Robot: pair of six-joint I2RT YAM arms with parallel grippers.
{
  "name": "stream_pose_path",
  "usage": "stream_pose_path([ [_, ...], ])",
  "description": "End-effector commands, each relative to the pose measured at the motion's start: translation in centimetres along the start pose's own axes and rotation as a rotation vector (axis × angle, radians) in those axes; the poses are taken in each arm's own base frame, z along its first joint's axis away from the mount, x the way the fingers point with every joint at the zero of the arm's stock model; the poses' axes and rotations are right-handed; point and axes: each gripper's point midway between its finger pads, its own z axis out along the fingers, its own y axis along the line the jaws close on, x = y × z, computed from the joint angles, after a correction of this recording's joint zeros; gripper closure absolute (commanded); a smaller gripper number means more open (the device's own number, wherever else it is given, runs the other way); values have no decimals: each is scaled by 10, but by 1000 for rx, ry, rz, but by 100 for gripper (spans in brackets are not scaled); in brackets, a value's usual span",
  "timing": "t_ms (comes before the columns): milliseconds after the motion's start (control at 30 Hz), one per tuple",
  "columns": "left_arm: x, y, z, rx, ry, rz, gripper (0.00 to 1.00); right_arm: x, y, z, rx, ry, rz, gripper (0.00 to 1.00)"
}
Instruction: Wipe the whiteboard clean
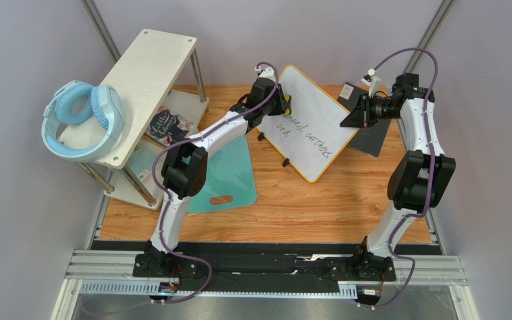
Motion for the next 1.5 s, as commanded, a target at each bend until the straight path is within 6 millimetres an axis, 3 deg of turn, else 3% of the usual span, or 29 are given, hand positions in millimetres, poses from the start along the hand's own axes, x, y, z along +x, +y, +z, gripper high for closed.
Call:
stream_pose_path([
  [0,45,14,-6,-90,131,-245,100,3,10,7,5,60,-199,100],
  [33,58,21,-5,-108,154,-278,100,3,11,7,6,58,-202,100],
  [267,91,50,7,-175,229,-477,100,9,12,5,14,71,-207,100],
  [600,131,82,-11,-306,321,-678,100,6,17,3,5,57,-209,100],
  [800,123,84,-13,-286,310,-625,100,6,20,2,3,54,-211,100],
  [933,90,69,-16,-218,227,-453,100,5,21,2,3,51,-208,100],
  [1100,64,27,-17,-90,154,-167,100,1,21,1,2,41,-211,100],
  [1233,63,-11,-20,34,99,10,100,0,21,1,2,38,-207,100],
  [1267,54,-22,-18,78,41,81,100,0,20,2,2,38,-204,100],
  [1300,61,-35,-20,109,40,128,100,-1,20,2,3,37,-204,100],
  [1467,75,-59,-15,239,56,318,100,-4,19,2,6,34,-204,100],
])
